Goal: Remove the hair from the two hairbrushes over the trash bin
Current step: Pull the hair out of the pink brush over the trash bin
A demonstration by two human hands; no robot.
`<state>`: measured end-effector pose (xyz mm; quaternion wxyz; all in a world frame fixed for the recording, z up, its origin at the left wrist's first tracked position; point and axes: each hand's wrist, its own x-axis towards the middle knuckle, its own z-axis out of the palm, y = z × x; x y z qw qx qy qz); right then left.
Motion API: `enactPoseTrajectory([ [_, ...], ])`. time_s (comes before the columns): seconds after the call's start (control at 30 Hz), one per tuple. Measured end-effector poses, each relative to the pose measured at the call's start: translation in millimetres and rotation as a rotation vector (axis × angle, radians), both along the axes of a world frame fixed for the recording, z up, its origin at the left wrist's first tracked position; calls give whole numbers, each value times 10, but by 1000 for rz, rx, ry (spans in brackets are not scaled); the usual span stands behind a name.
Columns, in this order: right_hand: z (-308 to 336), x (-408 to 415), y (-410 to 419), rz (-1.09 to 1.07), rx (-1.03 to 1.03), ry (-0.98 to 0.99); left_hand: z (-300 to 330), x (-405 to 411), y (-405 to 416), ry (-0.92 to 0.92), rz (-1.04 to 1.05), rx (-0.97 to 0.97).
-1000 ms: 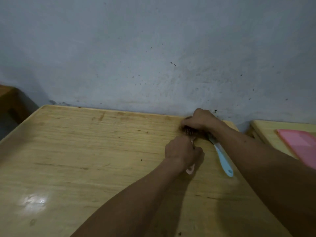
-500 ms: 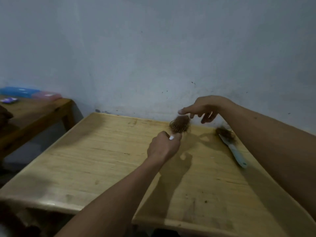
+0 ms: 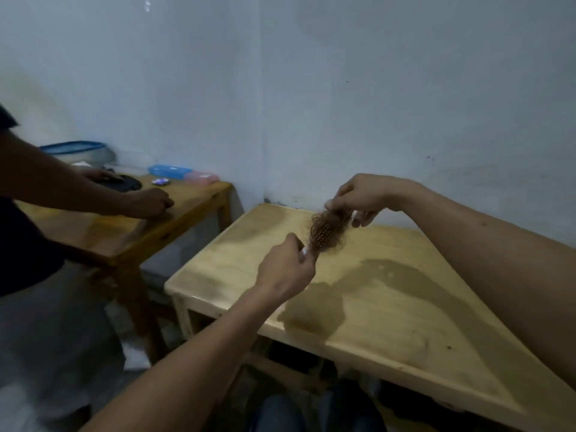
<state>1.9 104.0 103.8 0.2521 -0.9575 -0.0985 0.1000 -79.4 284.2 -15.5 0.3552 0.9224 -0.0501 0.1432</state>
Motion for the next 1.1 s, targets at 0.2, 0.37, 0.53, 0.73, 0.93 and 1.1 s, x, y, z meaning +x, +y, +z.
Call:
enactPoseTrajectory([
  [0.2,-264,-218,450,137,108,131,-46,-336,475,146,64,62],
  [0.37,-380,-313,806,286,10,238,-110,-546,908,21,233,321],
  [0.53,-373,-343,1280,492,-108,265,-159,-839,1305,-130,252,606],
  [0.73,-430,-602,1905,807,-201,282,-256,-1132,1696,-155,274,776],
  [0.93,-742,-821,2459,948,-274,163,-493,-1486,2061,-107,366,823],
  [1.1,-1135,-1030,2886,1039,-251,73,-846,-1868,2385,18,443,803],
])
